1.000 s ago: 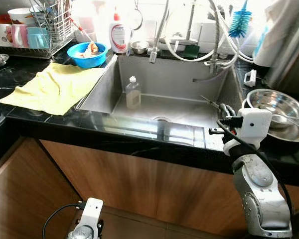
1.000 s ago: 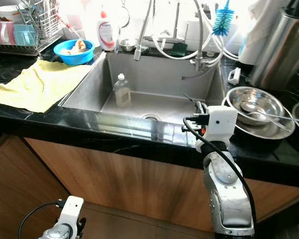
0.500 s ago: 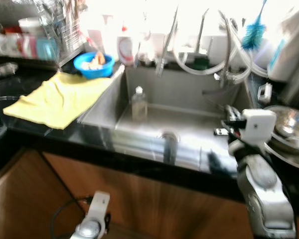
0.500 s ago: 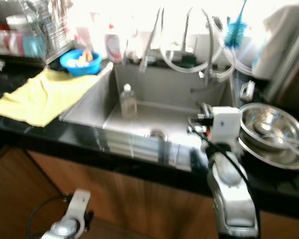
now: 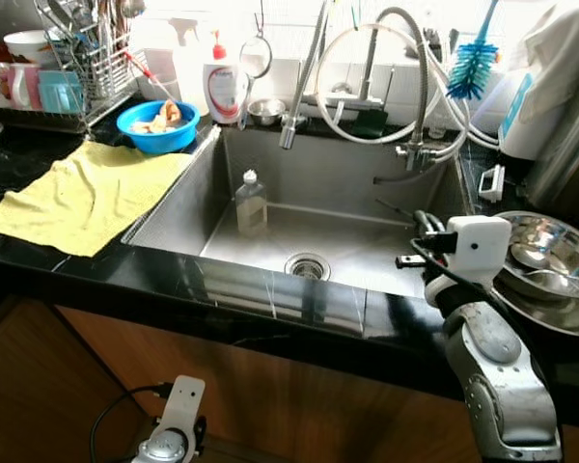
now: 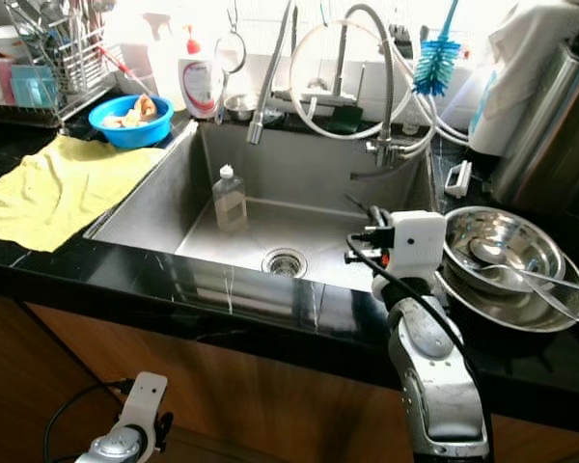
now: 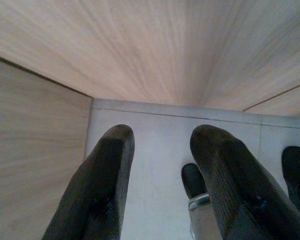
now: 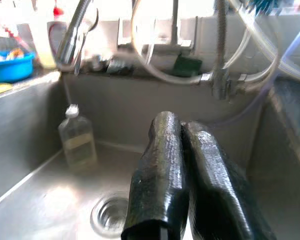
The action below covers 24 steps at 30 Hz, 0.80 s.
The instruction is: Kitchen organization
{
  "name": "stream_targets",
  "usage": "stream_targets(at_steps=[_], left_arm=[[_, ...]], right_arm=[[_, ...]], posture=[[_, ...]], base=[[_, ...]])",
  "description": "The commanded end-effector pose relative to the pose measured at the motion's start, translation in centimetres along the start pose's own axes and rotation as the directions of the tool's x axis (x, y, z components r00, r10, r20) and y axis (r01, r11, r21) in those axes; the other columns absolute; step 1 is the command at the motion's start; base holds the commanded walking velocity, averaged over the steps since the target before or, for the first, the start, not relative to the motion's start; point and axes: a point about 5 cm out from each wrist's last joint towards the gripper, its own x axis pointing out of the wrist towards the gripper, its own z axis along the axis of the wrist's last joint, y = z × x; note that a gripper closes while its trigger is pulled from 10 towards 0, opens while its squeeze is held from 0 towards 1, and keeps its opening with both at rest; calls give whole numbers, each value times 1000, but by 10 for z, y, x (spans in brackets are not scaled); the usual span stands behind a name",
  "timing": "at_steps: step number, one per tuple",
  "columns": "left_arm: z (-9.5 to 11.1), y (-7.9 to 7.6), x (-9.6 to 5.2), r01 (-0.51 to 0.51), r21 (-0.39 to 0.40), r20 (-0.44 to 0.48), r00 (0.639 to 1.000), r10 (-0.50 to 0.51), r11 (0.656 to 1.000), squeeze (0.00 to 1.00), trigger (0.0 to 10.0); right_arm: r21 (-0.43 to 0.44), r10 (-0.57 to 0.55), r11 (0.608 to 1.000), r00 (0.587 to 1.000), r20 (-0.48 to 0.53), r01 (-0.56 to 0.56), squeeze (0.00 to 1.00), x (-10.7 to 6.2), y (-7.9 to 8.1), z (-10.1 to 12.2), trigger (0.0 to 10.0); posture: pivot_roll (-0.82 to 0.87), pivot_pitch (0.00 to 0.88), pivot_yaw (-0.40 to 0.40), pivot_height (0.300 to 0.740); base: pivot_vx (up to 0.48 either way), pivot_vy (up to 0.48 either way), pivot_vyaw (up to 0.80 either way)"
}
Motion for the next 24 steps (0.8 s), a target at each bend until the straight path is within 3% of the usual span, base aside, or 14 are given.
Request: stream_targets(at_steps=[1,13,18,24], left_arm=[[-5,2,-1,-6,-4,-26,1000,6,1000,0,10000],[-3,2,0,-3,-7,-23,1000,2,1000,0,10000],[-5,2,-1,3,-4,-30,1000,-3,1000,0,10000],[-5,2,-1,3,-5,-30,1000,-4,1000,0,10000]], right_arm=[[24,14,1000,998,-53,-13,0,2,1,-7,10000],[30,77,997,995,-64,-75,0,27,1,2,10000],[40,60,998,975,-212,-53,0,33,0,-23,10000],[57,65,997,979,-195,-55,0,36,3,-22,10000]], posture=[[-137,0,14,740],[-133,0,17,740],[-129,0,19,740],[-127,0,21,740]], base=[[0,0,0],[0,0,0],[0,0,0],[0,0,0]])
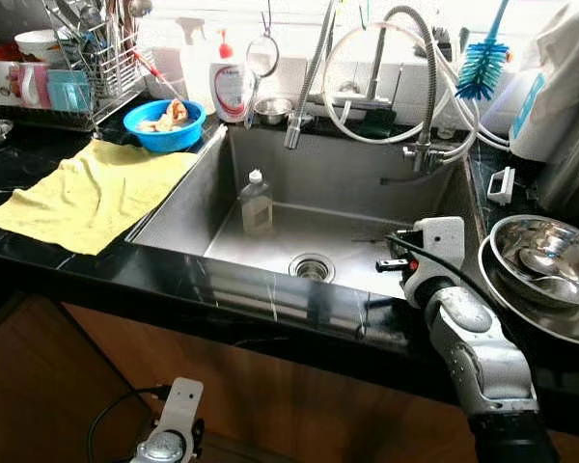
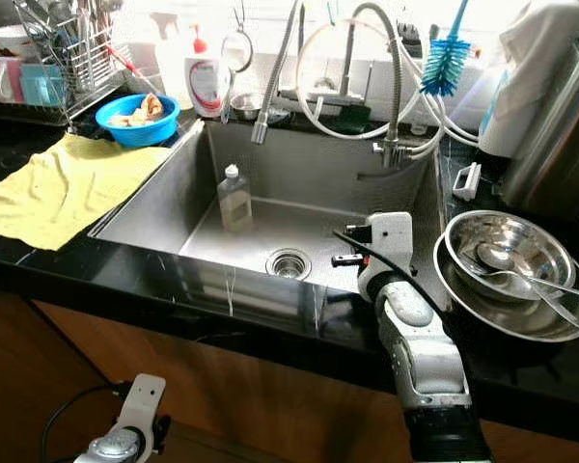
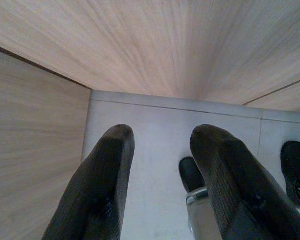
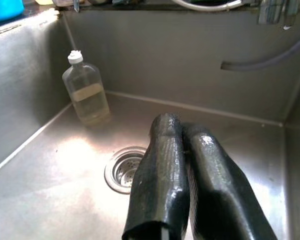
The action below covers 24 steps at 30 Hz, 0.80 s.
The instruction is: Kitchen organization
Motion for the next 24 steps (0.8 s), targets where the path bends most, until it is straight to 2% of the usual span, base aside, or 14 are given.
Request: stream_targets(at_steps=[1,3,4,5,6,7,8,9,21,24], left_arm=[[-4,3,-1,-1,-4,-15,1000,1,1000,0,10000],[-4,3,-1,-1,-3,-15,1000,1,1000,0,10000],[-4,3,-1,0,-3,-15,1000,0,1000,0,10000],[-4,3,-1,0,-2,-15,1000,0,1000,0,10000],[-4,3,-1,1,-2,-16,1000,-1,1000,0,10000],[-4,3,-1,1,-2,-16,1000,-1,1000,0,10000],[-4,2,-1,1,-2,-16,1000,-1,1000,0,10000],[-4,2,-1,3,-2,-16,1000,-3,1000,0,10000],[-4,1,-1,6,1,-17,1000,-6,1000,0,10000],[-4,1,-1,6,4,-15,1000,-6,1000,0,10000]], right_arm=[[5,1,1000,1000,15,-1,0,2,1,4,10000],[11,1,1000,1000,15,-1,0,1,1,4,10000],[13,1,1000,1000,14,-1,31,1,1,4,10000],[14,1,1000,1000,13,-1,220,1,1,3,10000],[15,2,1000,1000,13,-2,490,1,1,3,10000],[15,2,1000,1000,13,-2,490,1,1,2,10000],[16,3,1000,1000,14,-3,678,0,2,2,10000],[20,8,1000,1000,17,-8,1000,0,3,3,10000],[16,4,1000,999,50,-5,1000,1,6,10,10000],[-27,2,1000,996,89,0,1000,1,8,15,10000]], posture=[[-127,0,21,740],[-127,0,21,740],[-126,0,21,740],[-126,0,21,740],[-126,0,21,740],[-126,0,21,740],[-125,0,20,740],[-126,0,21,740],[-123,0,22,740],[-121,0,24,740]], base=[[0,0,0],[0,0,0],[0,0,0],[0,0,0],[0,0,0],[0,0,0],[0,0,0],[0,0,0],[0,0,0],[0,0,0]])
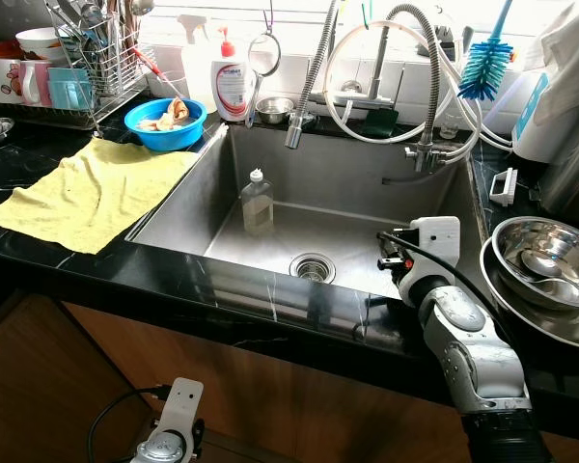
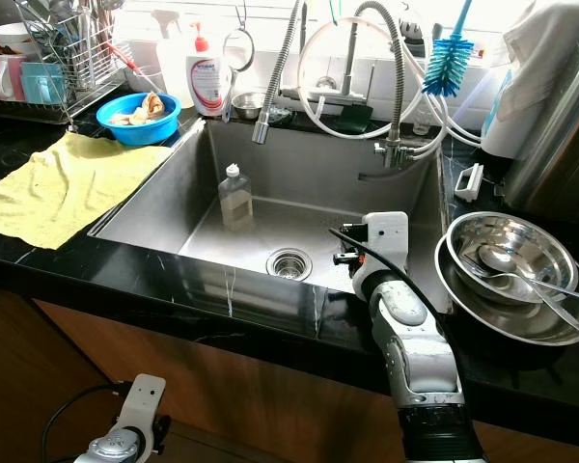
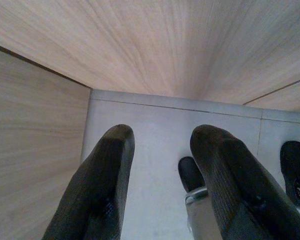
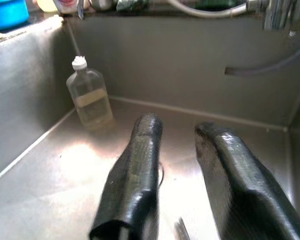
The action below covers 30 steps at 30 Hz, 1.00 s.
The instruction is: Kitchen organization
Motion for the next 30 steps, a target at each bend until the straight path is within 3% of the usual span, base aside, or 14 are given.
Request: stream_targets(at_steps=[1,2,4,7,12,16,17,18,21,23,25,26,28,30], left_arm=[[-3,2,-1,5,3,-15,1000,-5,1000,0,10000],[-3,2,-1,5,4,-15,1000,-4,1000,0,10000],[-3,2,0,5,6,-14,1000,-5,1000,0,10000],[-3,2,0,6,6,-14,1000,-5,1000,0,10000],[-4,1,-1,8,7,-17,1000,-8,1000,0,10000],[-4,1,-1,8,9,-19,1000,-8,1000,0,10000],[-5,1,-1,8,10,-21,1000,-8,1000,0,10000],[-5,1,-1,9,11,-22,1000,-9,1000,0,10000],[-5,-1,-1,13,13,-24,1000,-13,1000,0,10000],[-5,-1,-1,14,12,-23,1000,-14,1000,0,10000],[-5,-1,-1,15,12,-24,1000,-15,1000,0,10000],[-6,-1,-1,15,12,-25,1000,-15,1000,0,10000],[-7,0,-1,16,14,-29,999,-15,1000,0,10000],[-8,1,-1,15,17,-33,999,-15,1000,0,10000]], right_arm=[[-39,10,999,997,75,-7,259,0,5,16,10000],[-57,9,998,995,102,-4,0,-1,6,20,10000],[-140,33,990,980,195,-5,0,-6,13,37,10000],[-158,23,987,972,236,15,0,-10,13,44,10000],[-243,-124,937,889,441,252,0,-47,-3,74,10000],[-356,-109,892,896,429,279,0,-58,-13,77,10000],[-490,-84,816,902,423,306,0,-65,-22,81,10000],[-539,-89,774,900,426,332,0,-69,-28,83,10000],[-587,-186,677,875,447,443,0,-85,-53,92,10000],[-595,-239,638,860,451,490,0,-92,-62,95,10000],[-642,-302,565,854,424,519,0,-99,-72,93,10000],[-702,-313,505,865,393,502,0,-104,-76,92,10000],[-784,-304,429,889,342,449,0,-112,-77,90,10000],[-828,-278,405,915,292,388,0,-117,-73,89,10000]], posture=[[-123,0,25,740],[-123,0,25,740],[-125,0,24,740],[-125,0,23,740],[-138,0,29,740],[-150,0,33,740],[-162,0,36,740],[-162,0,36,740],[-172,0,37,740],[-173,0,38,740],[-176,0,40,740],[-180,0,43,740],[-192,0,48,740],[-197,0,51,740]], base=[[0,0,0],[0,0,0],[0,0,0],[0,0,0],[0,0,0],[0,0,0],[0,0,0],[0,0,0],[0,0,0],[0,0,0],[0,0,0],[0,0,0],[0,0,0],[0,0,0]])
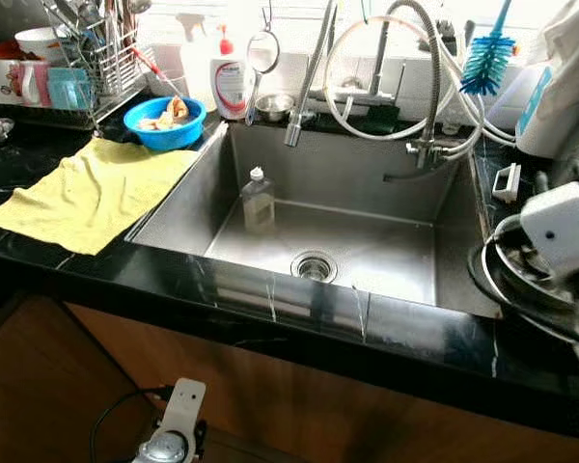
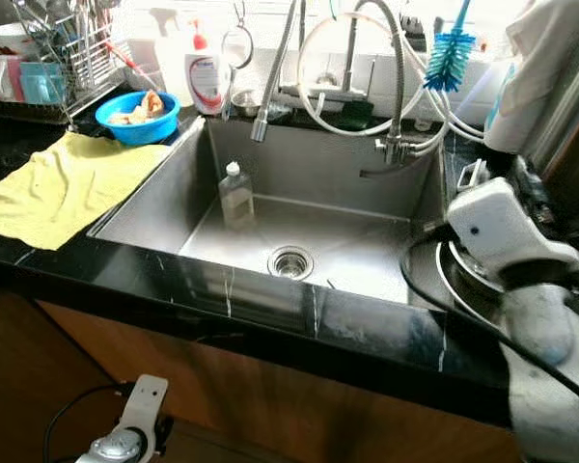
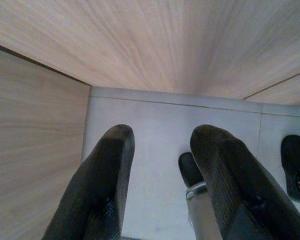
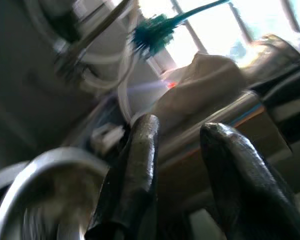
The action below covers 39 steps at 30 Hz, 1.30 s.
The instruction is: Kitchen organization
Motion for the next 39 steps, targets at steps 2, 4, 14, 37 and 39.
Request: stream_targets(at_steps=[2,4,14,37,39], left_arm=[[-6,2,-1,0,10,-27,1000,0,1000,0,10000],[-7,3,-1,-1,11,-29,1000,1,1000,0,10000],[-7,6,-1,-3,12,-29,1000,3,1000,0,10000],[-9,4,-2,-2,19,-29,1000,3,1000,0,10000],[-9,4,-2,-2,20,-29,1000,2,1000,0,10000]], right_arm=[[-23,-9,1000,1000,28,9,0,-6,-4,9,10000],[-26,-48,999,999,25,48,0,-14,-6,7,10000],[36,-291,954,948,-128,298,0,-56,-6,-6,10000],[413,-429,724,829,-360,553,0,-98,23,-21,10000],[417,-439,714,823,-360,563,0,-99,22,-20,10000]], posture=[[-201,0,53,740],[-196,0,52,740],[-199,0,51,740],[-190,0,39,740],[-190,0,38,740]], base=[[0,0,0],[0,0,0],[0,0,0],[0,0,0],[0,0,0]])
